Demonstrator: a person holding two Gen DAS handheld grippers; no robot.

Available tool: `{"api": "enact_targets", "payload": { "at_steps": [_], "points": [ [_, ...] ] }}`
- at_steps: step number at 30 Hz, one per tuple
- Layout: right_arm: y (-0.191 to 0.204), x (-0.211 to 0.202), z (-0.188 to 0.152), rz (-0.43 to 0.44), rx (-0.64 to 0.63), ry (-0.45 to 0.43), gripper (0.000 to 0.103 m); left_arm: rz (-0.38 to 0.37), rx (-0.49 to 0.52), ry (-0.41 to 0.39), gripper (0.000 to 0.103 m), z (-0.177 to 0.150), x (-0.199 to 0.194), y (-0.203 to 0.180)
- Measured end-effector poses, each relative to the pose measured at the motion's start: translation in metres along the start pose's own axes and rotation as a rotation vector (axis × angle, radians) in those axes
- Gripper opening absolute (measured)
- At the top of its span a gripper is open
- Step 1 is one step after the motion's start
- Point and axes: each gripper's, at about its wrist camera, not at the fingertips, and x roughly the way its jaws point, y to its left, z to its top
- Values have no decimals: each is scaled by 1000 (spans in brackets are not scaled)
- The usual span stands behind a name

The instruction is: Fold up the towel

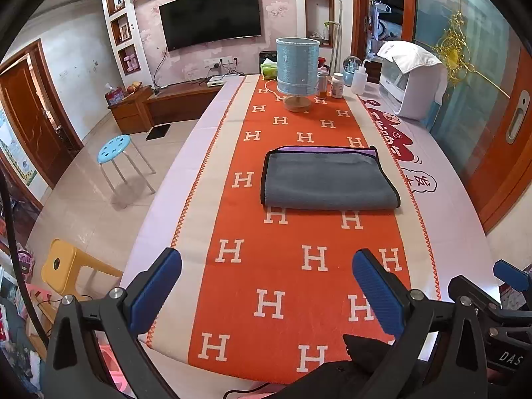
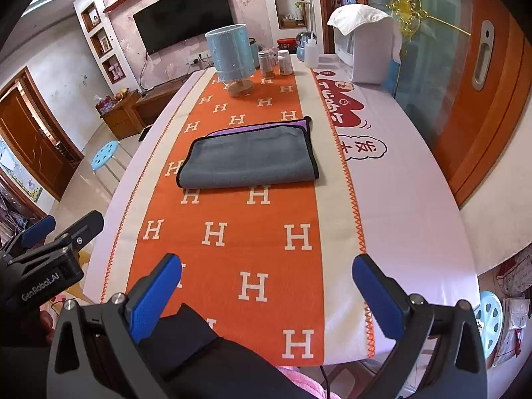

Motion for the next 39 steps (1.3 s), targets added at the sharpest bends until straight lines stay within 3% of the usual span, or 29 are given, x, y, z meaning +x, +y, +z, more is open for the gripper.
{"api": "enact_targets", "payload": {
  "at_steps": [39],
  "points": [
    [-2, 8, -4, -12, 13, 28, 103, -32, 31, 5, 102, -1, 3, -2]
  ]
}}
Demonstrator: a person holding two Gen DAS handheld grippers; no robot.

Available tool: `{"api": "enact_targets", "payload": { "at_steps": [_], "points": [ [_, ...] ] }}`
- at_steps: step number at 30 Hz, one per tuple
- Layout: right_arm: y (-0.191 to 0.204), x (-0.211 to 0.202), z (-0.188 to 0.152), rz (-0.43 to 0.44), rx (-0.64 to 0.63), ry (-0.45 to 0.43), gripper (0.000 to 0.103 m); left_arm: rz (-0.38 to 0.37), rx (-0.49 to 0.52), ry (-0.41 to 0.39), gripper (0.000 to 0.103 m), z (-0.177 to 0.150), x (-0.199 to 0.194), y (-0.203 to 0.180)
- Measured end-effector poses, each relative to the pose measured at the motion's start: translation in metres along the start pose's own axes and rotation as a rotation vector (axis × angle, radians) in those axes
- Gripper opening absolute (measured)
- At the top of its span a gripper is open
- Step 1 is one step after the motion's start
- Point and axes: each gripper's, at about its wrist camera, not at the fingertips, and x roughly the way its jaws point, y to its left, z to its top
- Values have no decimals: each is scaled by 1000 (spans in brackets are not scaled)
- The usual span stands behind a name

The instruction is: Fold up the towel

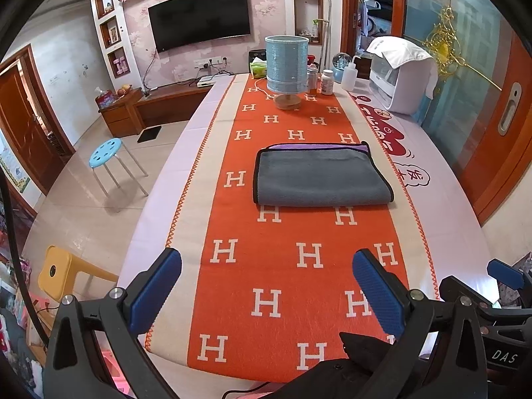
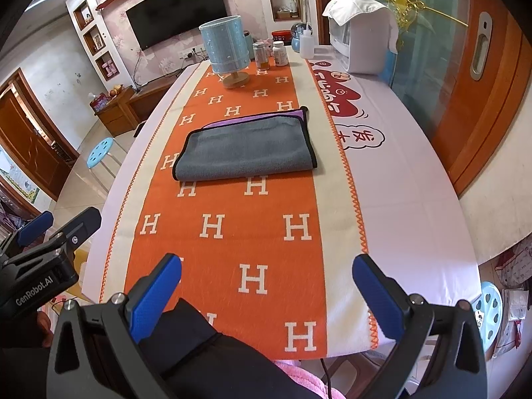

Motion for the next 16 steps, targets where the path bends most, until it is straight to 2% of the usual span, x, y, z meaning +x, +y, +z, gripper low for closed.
{"api": "enact_targets", "payload": {
  "at_steps": [16],
  "points": [
    [3, 2, -7, -13, 16, 17, 103, -18, 16, 5, 102, -2, 3, 0]
  ]
}}
